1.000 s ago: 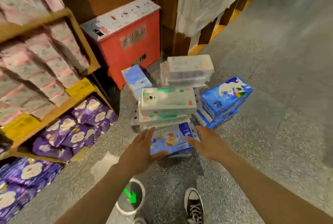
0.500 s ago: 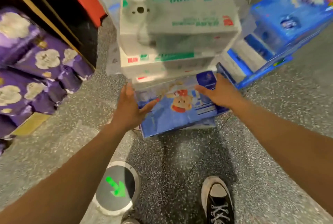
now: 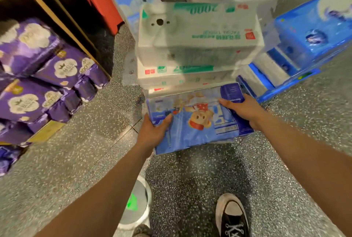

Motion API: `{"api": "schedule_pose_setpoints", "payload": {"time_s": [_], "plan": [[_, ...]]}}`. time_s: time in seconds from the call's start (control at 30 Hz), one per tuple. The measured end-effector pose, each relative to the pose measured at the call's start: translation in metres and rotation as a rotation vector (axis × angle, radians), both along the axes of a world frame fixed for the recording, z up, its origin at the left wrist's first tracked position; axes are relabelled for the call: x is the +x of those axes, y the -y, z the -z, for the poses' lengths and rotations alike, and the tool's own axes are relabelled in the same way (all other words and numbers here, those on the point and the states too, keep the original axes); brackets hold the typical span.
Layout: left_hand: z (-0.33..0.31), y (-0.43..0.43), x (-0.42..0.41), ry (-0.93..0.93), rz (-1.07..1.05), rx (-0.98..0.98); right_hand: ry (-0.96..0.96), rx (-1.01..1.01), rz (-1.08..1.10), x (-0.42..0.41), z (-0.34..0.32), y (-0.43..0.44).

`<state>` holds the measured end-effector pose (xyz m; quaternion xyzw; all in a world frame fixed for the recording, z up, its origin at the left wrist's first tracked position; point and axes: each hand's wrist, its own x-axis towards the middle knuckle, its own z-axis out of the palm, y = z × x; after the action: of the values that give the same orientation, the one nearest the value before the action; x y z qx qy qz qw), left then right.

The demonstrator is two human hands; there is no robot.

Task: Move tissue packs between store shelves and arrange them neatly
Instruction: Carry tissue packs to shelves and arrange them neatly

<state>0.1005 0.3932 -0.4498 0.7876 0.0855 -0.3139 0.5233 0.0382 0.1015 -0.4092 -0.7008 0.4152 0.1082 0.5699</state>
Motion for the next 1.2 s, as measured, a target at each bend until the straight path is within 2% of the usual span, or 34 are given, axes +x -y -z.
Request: {"api": "schedule_pose_setpoints", "payload": {"time_s": [0.17,0.47,0.7,0.8,0.93,1.03,1.13,1.2], "plan": [[-0.106,-0.008,0.0,0.104,0.032,0.073,0.048,-0.042,0.099,-0.02,-0.102,-0.008],[-0.398,0.026,-0.001,0.252,0.171,-0.02,0.152,-0.197,0.118,-0.072,-0.392,0.014],[-0.614,0.068,-0.023,0.362,0.309,-0.049,0.203,-0.25,0.292,-0.139,-0.586,0.029],[-0.687,0.084,-0.036,0.433,0.425,-0.143,0.237,-0.281,0.414,-0.176,-0.654,0.025],[-0.767,0.099,-0.068,0.498,0.582,-0.317,0.289,-0.376,0.589,-0.243,-0.726,0.0],[-0.8,0.106,-0.102,0.493,0.689,-0.393,0.292,-0.412,0.733,-0.31,-0.766,-0.034],[-0.829,0.116,-0.155,0.396,0.78,-0.443,0.3,-0.499,0.869,-0.383,-0.797,-0.069],[-0.846,0.125,-0.2,0.439,0.9,-0.44,0.314,-0.524,0.977,-0.434,-0.818,-0.092]]}}
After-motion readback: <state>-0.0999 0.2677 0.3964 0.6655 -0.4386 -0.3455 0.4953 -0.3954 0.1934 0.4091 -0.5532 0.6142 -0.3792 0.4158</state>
